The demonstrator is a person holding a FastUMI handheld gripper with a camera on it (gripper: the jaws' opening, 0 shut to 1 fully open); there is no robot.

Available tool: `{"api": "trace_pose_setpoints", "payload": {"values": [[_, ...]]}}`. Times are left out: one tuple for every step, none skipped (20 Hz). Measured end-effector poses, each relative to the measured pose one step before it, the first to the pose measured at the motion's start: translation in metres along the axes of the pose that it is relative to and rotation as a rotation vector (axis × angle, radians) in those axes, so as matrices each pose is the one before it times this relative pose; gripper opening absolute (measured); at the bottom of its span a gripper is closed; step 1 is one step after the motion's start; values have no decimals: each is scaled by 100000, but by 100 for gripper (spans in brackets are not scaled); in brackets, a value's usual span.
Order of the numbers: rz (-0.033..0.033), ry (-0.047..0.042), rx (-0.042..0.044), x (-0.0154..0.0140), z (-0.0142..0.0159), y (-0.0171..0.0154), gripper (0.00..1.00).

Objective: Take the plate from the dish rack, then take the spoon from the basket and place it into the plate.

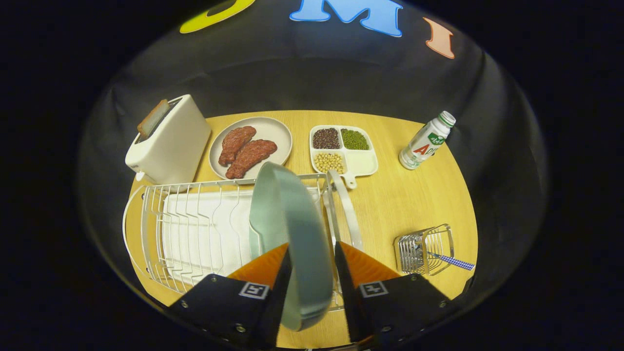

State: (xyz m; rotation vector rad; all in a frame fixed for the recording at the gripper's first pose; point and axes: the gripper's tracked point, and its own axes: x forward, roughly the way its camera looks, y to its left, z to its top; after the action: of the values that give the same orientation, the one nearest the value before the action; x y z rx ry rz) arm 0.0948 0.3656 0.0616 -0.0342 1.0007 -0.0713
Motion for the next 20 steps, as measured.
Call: {"api": "trace_pose_setpoints", "payload": {"values": [[3761,602,31,-250,69,1046,42],[-1152,-568,-896,271,-83,-305,35],[-1644,969,-3153,-256,163,169,29],[-1453,-441,-971,-392,234,-34,28],[-1437,-549,-977,-98,-131,229,29],[-1756,-1259,-728,-260,280,-27,28],[-1870,-1177,-1117,-329,326,-218,29],[-2123,-1563,-1117,-410,542,-231,29],[-1934,-1195,-1627,-333,322,-289,28],[-1801,380,-1499,-238,138,-355,28],[-1172,-172,-460,-348,145,-270,28],[416,-890,737,-246,384,-135,29],[1124,-127,968,-225,13,-84,29],[1309,-432,1289,-450,140,-225,28],[740,-580,1037,-428,69,-371,28],[407,-942,719,-610,77,-586,28],[782,-1123,539,-596,-71,-523,29],[1063,-884,864,-729,-70,-538,28],[1514,-643,1191,-653,-312,-557,28],[1959,-378,1705,-756,-323,-610,28]]}}
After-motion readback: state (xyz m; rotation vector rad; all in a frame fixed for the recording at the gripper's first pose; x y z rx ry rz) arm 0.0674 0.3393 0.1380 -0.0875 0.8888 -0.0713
